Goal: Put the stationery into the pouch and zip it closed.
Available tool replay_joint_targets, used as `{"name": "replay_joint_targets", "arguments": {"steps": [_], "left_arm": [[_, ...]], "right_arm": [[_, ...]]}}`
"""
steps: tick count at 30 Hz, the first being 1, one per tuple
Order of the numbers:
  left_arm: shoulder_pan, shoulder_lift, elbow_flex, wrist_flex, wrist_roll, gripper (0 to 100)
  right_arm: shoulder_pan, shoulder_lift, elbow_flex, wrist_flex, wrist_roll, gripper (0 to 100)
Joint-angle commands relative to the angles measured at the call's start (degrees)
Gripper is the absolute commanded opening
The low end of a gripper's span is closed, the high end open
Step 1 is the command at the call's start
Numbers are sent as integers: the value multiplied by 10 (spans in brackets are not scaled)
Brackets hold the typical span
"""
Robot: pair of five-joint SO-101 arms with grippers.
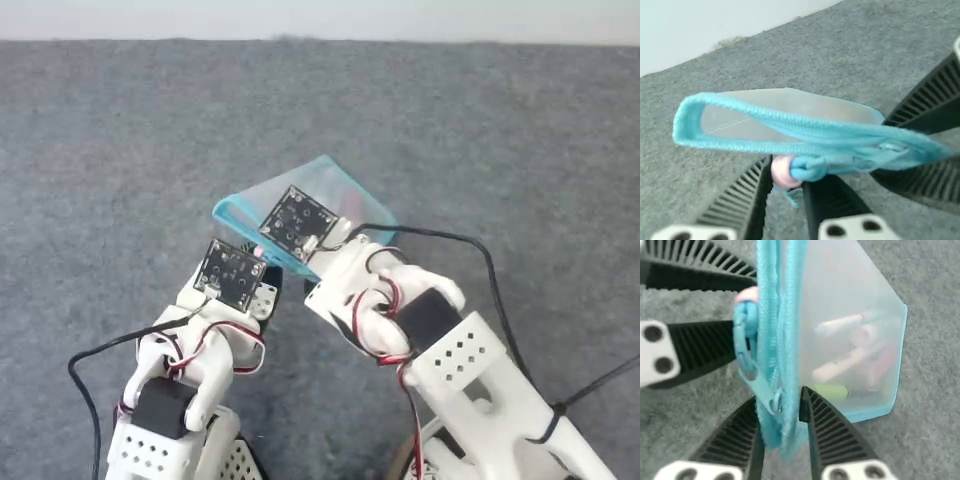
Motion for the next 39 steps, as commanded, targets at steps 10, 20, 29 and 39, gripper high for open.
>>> {"name": "replay_joint_targets", "arguments": {"steps": [10,20,29,39], "left_arm": [[-154,-9,-17,-62,8,11],[-160,-9,-16,-62,4,11],[-121,-9,-25,-54,-14,11],[44,-8,-124,84,-56,11]], "right_arm": [[31,3,51,-8,21,6],[26,-5,48,-5,18,7],[-103,-96,53,-17,22,149],[-82,-228,166,-63,24,243]]}}
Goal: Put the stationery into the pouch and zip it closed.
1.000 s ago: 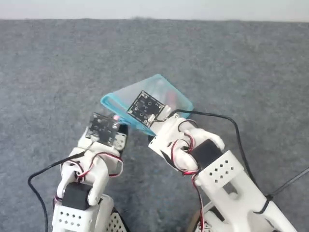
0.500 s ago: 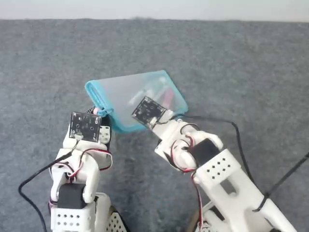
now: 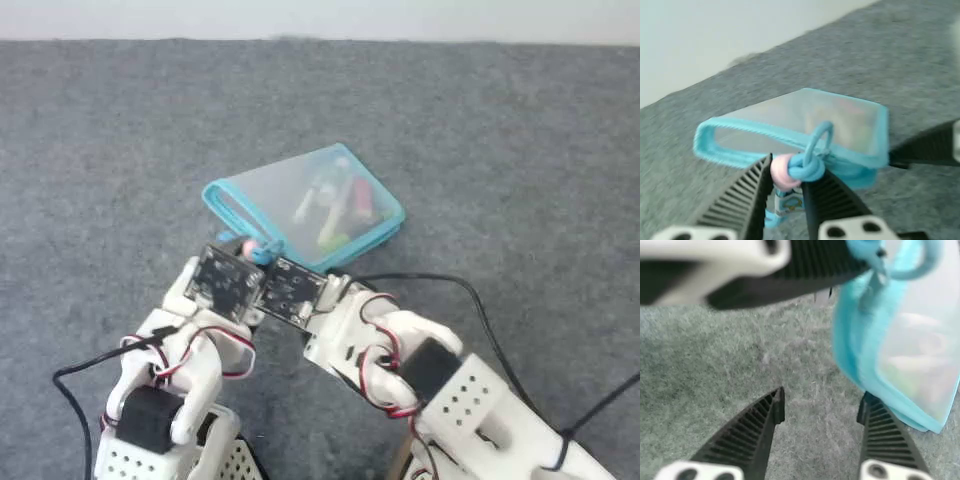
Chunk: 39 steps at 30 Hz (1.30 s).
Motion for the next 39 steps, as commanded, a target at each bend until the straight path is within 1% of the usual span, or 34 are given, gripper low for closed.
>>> {"name": "replay_joint_targets", "arguments": {"steps": [1,3,5,7,9,11,14,16,19,24,28,34,39], "left_arm": [[45,-6,-51,23,-23,11],[62,-6,-51,29,-29,11],[88,-6,-54,37,-29,11],[107,-6,-54,39,-29,11],[109,-4,-54,39,-29,11],[97,-4,-54,40,-29,11],[84,-4,-54,39,-29,11],[80,-4,-54,39,-29,11],[80,-4,-54,39,-29,11],[78,-4,-54,39,-29,11],[51,-4,-54,35,-29,11],[18,-5,-54,35,-29,11],[6,-5,-54,42,-33,11]], "right_arm": [[29,-91,-4,0,10,243],[50,-143,-3,14,10,243],[52,-182,-1,21,10,243],[52,-202,0,18,10,242],[52,-203,0,17,22,242],[52,-189,1,22,51,242],[51,-150,-2,15,72,242],[39,-126,-3,8,95,242],[20,-96,-3,28,131,242],[18,-83,-4,-3,141,242],[18,-57,-16,-27,148,242],[24,14,-72,-35,152,241],[44,58,-107,-36,182,241]]}}
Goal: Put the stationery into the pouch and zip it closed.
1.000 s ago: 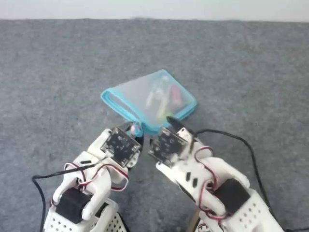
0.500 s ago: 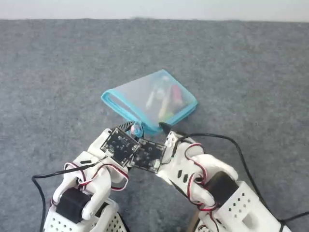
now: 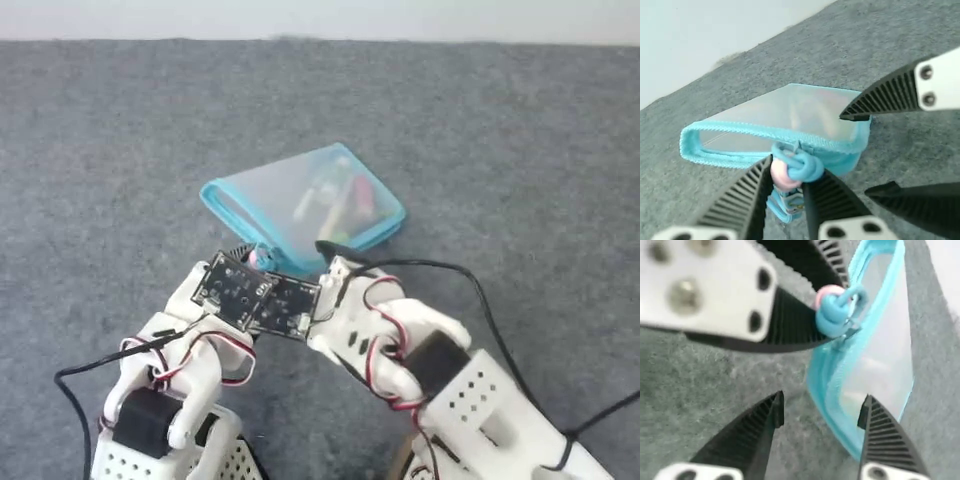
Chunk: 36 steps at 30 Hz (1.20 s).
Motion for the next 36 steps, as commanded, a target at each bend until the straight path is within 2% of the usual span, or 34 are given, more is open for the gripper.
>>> {"name": "replay_joint_targets", "arguments": {"steps": [1,8,14,18,21,26,30,36], "left_arm": [[-7,-5,-36,10,-16,11],[6,-4,-39,23,-39,11],[9,-3,-102,59,-50,11],[63,3,-155,62,-46,11],[97,47,-183,61,-13,11],[151,105,-196,62,-9,11],[156,91,-192,70,-9,11],[156,83,-189,74,-10,11]], "right_arm": [[20,25,-50,-17,19,241],[21,52,-49,-42,31,241],[22,-13,-40,52,35,241],[23,-118,-14,64,8,241],[24,-182,15,66,-10,241],[51,-218,21,44,-36,241],[74,-223,18,28,-47,241],[29,-217,-12,31,-49,241]]}}
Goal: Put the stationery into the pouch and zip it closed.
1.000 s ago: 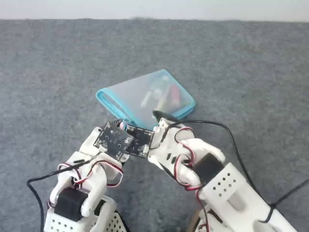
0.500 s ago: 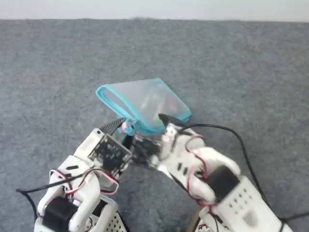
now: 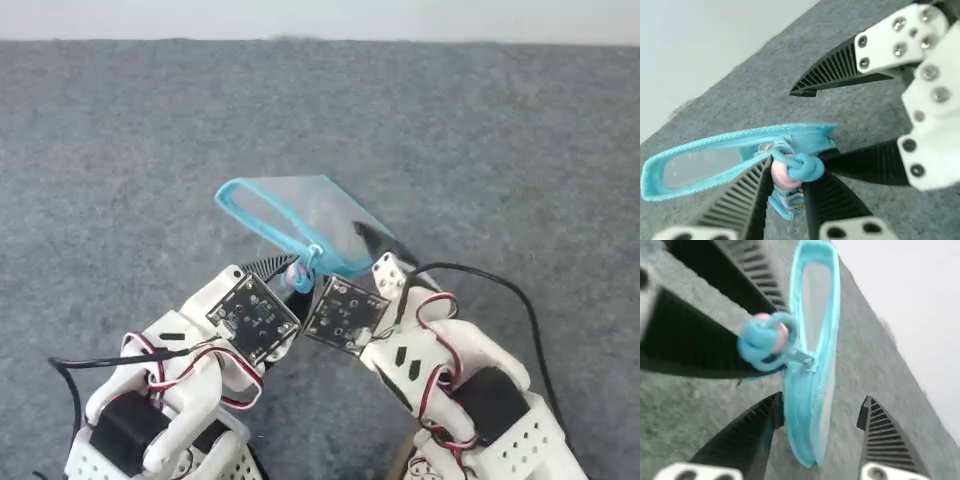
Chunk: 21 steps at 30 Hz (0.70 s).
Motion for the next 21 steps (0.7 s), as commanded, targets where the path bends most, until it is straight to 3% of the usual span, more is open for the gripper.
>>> {"name": "replay_joint_targets", "arguments": {"steps": [1,4,8,17,21], "left_arm": [[4,-7,-20,1,7,11],[5,-7,-7,-2,6,11],[5,-7,-5,-4,6,11],[4,-7,-3,-6,6,12],[-85,-8,3,-39,6,12]], "right_arm": [[-17,-7,-38,-14,-9,240],[-19,-7,-42,-13,-9,200],[-17,-6,-42,-34,-26,0],[-17,-6,-42,-21,-25,6],[-13,-6,-43,5,-25,6]]}}
